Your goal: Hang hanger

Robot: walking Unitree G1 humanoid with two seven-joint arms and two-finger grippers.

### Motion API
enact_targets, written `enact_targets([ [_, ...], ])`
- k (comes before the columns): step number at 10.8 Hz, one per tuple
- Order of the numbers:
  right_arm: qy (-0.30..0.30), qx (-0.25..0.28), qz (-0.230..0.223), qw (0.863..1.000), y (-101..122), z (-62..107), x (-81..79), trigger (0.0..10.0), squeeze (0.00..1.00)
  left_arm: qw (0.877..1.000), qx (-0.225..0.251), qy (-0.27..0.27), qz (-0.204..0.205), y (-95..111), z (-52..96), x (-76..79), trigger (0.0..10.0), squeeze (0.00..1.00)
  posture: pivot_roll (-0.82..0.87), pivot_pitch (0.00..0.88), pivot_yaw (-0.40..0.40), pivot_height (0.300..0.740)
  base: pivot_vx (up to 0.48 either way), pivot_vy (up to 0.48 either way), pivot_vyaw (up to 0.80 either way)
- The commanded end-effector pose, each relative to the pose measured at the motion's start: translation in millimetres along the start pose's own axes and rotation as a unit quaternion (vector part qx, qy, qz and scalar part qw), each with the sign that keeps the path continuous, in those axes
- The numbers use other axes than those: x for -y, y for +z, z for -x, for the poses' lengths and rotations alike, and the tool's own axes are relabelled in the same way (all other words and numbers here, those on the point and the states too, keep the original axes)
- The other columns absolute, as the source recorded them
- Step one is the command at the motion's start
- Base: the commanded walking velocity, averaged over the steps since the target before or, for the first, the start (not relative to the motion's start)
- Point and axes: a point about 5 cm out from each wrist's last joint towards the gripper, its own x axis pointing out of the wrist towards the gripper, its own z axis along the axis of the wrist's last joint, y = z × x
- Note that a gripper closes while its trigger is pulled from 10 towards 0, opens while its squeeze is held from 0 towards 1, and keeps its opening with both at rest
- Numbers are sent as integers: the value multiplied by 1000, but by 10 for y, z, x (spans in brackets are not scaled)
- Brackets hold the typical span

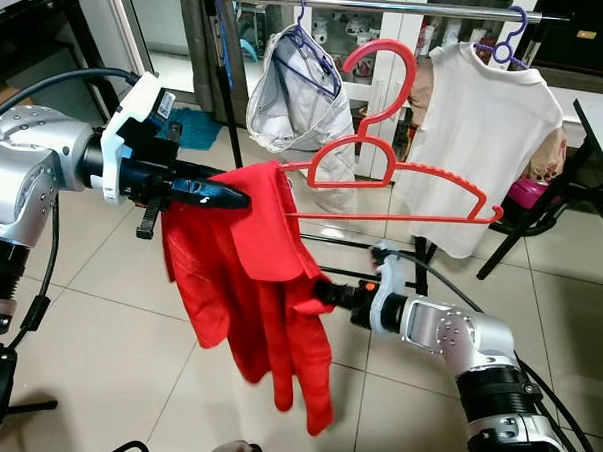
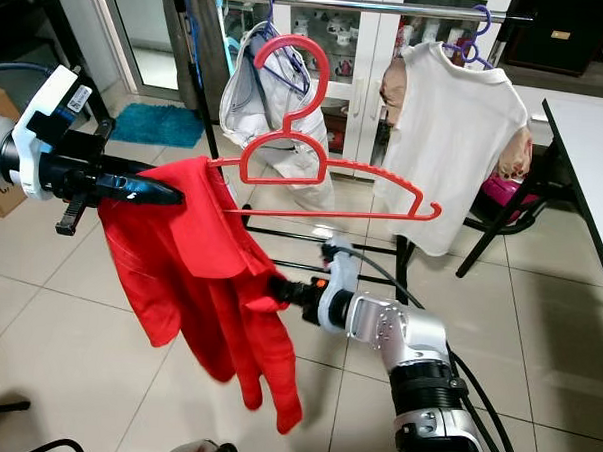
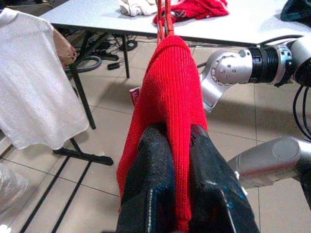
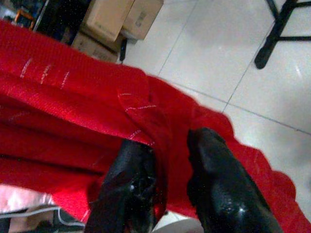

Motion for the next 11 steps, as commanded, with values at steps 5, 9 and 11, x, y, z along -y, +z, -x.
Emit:
enact_targets([
  [5, -69, 96, -31, 992, 181, 268, 271, 0, 0, 997, 3, 77, -30, 51, 232, -11, 0, 0, -104, 33, 63, 740, 0, 0, 0],
  [9, -220, 245, -34, 944, 619, 931, 684, 0, 0, 997, 1, 81, 4, -129, 350, 397, 0, 0, -107, 13, 77, 740, 0, 0, 0],
  [11, -265, 281, -25, 922, 835, 1138, 801, 0, 0, 993, -7, 116, 22, -272, 424, 522, 0, 0, -103, 7, 78, 740, 0, 0, 0],
])
